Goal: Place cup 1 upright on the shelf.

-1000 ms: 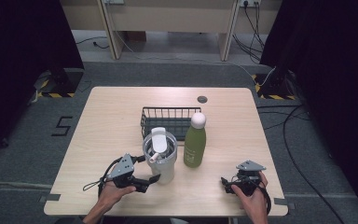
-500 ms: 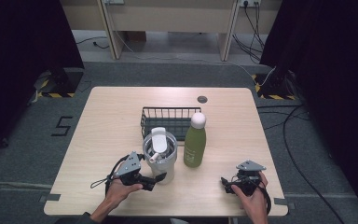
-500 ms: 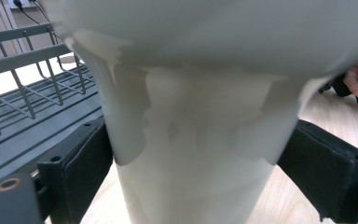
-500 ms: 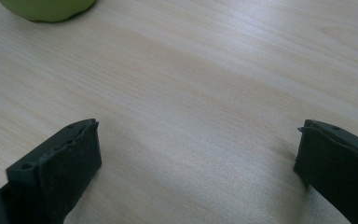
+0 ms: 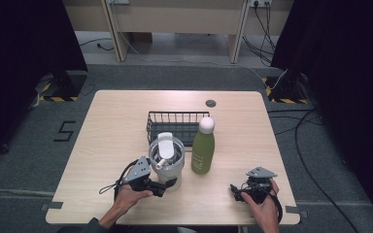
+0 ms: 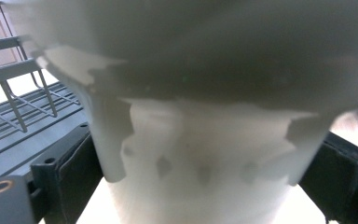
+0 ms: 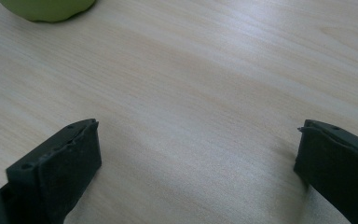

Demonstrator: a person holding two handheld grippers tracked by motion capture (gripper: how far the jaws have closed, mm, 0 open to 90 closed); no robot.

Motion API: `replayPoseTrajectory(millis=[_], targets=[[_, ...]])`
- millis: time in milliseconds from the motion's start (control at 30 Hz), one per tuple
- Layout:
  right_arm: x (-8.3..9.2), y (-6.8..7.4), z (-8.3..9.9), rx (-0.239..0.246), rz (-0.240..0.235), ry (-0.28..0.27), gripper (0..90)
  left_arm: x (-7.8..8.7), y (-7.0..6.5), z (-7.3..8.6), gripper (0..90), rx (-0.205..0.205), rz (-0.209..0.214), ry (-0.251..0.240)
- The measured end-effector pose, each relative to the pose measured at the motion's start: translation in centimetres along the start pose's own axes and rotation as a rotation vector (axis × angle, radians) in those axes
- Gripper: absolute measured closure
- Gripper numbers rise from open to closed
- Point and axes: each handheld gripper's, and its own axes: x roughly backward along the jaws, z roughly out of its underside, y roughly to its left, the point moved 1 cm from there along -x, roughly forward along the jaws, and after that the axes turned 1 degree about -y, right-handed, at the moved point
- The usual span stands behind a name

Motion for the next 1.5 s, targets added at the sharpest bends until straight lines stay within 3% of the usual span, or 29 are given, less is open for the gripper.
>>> replayPoseTrajectory(millis=[667,1233,1500], targets=[[0.00,0.01,0.00,0.002,-0.001,0.000,0.4,-0.92,0.12,0.22,8.1,0.016,0.010,-0.030],[0.00,0.02,0.00,0.003,-0.003,0.001,0.4,-0.82,-0.04,0.28,10.0,-0.003,-0.007,-0.051],[0.00,0.01,0.00,0.003,-0.003,0.001,0.4,-0.84,0.11,0.25,10.2,0.011,-0.003,-0.058]])
